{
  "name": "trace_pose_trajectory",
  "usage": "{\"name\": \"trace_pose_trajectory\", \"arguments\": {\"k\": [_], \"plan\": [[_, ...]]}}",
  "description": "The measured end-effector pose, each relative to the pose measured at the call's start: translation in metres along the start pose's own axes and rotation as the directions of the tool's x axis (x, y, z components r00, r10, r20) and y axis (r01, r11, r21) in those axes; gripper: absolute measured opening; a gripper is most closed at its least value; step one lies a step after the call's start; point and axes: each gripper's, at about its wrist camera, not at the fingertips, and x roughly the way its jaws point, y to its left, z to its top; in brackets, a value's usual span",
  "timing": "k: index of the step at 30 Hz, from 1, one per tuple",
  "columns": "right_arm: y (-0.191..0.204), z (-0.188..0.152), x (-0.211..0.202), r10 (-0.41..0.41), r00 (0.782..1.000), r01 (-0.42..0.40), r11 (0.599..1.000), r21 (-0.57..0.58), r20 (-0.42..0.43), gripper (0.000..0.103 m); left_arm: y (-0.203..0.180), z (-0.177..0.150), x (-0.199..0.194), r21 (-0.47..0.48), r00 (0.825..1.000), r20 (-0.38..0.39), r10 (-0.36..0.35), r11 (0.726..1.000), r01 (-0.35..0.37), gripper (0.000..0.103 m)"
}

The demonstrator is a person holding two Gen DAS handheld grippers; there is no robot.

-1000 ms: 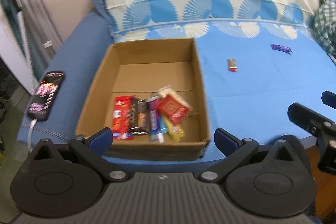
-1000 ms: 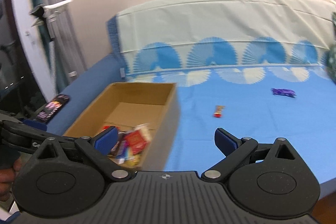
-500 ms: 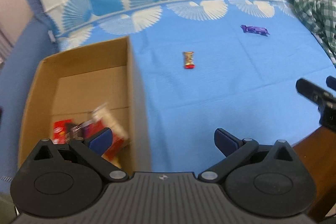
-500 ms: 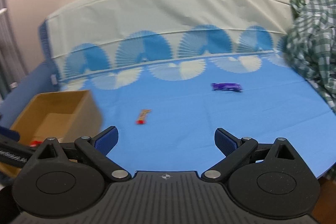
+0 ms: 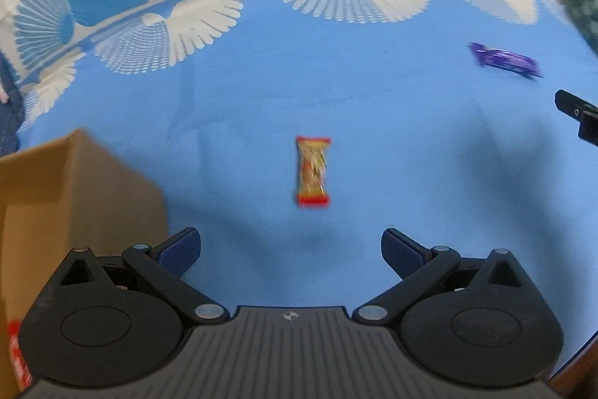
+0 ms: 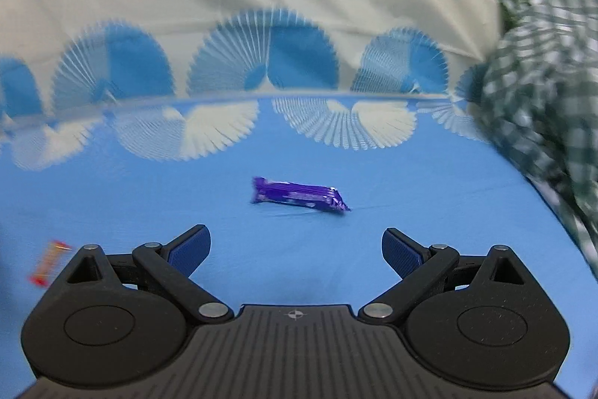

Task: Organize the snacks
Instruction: 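Grasp the small wrapped candy with the left tool while the right grasps the purple chocolate bar, then carry the small candy and purple chocolate bar over the box with both tools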

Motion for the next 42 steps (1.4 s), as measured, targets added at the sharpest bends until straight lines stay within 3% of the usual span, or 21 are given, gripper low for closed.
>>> {"name": "trace_pose_trajectory", "arguments": {"k": [5, 7, 10, 11, 14, 16, 17, 18, 19, 20, 21, 23, 29, 36, 42], "plan": [[-0.003, 0.017, 0.091, -0.008, 0.997, 0.007, 1.000, -0.013, -0.081, 0.098, 0.006, 0.029, 0.070, -0.001, 0.997, -0.072, -0.011, 1.000, 0.011, 0.103], [0.000, 0.023, 0.113, -0.030, 0.998, 0.026, 0.998, -0.064, -0.059, 0.098, 0.009, 0.034, 0.091, -0.008, 0.994, -0.110, -0.006, 1.000, 0.005, 0.103], [0.004, 0.027, 0.142, -0.032, 0.997, 0.022, 0.989, -0.144, -0.068, 0.099, 0.020, 0.039, 0.100, -0.078, 0.992, -0.101, -0.073, 0.995, 0.065, 0.103], [0.003, 0.025, 0.151, -0.030, 0.995, 0.016, 0.990, -0.143, -0.098, 0.099, 0.021, 0.041, 0.101, -0.076, 0.992, -0.098, -0.074, 0.995, 0.067, 0.103], [-0.007, 0.022, 0.155, 0.011, 0.996, -0.017, 0.997, -0.077, -0.083, 0.099, 0.019, 0.044, 0.104, -0.067, 0.993, -0.098, -0.069, 0.996, 0.062, 0.103], [-0.010, 0.020, 0.153, 0.044, 0.996, -0.049, 0.997, -0.063, -0.081, 0.094, 0.019, 0.047, 0.104, -0.077, 0.992, -0.109, -0.069, 0.995, 0.061, 0.103], [-0.009, 0.020, 0.150, 0.069, 0.995, -0.074, 0.995, -0.067, -0.077, 0.083, 0.020, 0.048, 0.102, -0.082, 0.992, -0.104, -0.073, 0.995, 0.064, 0.096], [-0.007, 0.019, 0.146, 0.095, 0.993, -0.100, 0.992, -0.072, -0.076, 0.060, 0.020, 0.047, 0.098, -0.081, 0.993, -0.085, -0.076, 0.994, 0.070, 0.089], [-0.004, 0.019, 0.143, 0.117, 0.990, -0.123, 0.989, -0.076, -0.081, 0.045, 0.019, 0.045, 0.089, -0.074, 0.995, -0.060, -0.079, 0.994, 0.075, 0.064], [0.002, 0.018, 0.138, 0.117, 0.989, -0.125, 0.988, -0.086, -0.088, 0.021, 0.018, 0.046, 0.085, -0.059, 0.995, -0.047, -0.089, 0.995, 0.086, 0.025], [0.007, 0.018, 0.134, 0.108, 0.990, -0.117, 0.988, -0.102, -0.094, 0.016, 0.018, 0.046, 0.081, -0.051, 0.993, -0.053, -0.104, 0.994, 0.101, 0.019], [0.017, 0.012, 0.123, 0.097, 0.990, -0.109, 0.987, -0.118, -0.098, 0.015, 0.021, 0.044, 0.077, -0.081, 0.989, -0.078, -0.128, 0.989, 0.121, 0.018], [0.031, -0.007, 0.053, 0.135, 0.987, -0.132, 0.990, 0.043, -0.084, 0.015, 0.022, 0.016, 0.029, -0.063, 0.989, -0.034, -0.147, 0.988, 0.145, 0.018], [0.046, -0.014, -0.076, 0.195, 0.980, -0.197, 0.975, 0.101, 0.027, 0.015, 0.031, -0.049, -0.074, -0.055, 0.984, 0.040, -0.175, 0.983, 0.177, 0.018], [0.063, -0.028, -0.195, 0.281, 0.952, -0.295, 0.948, 0.123, 0.118, 0.015, 0.064, -0.115, -0.163, -0.063, 0.985, 0.119, -0.128, 0.989, 0.137, 0.018]]}}
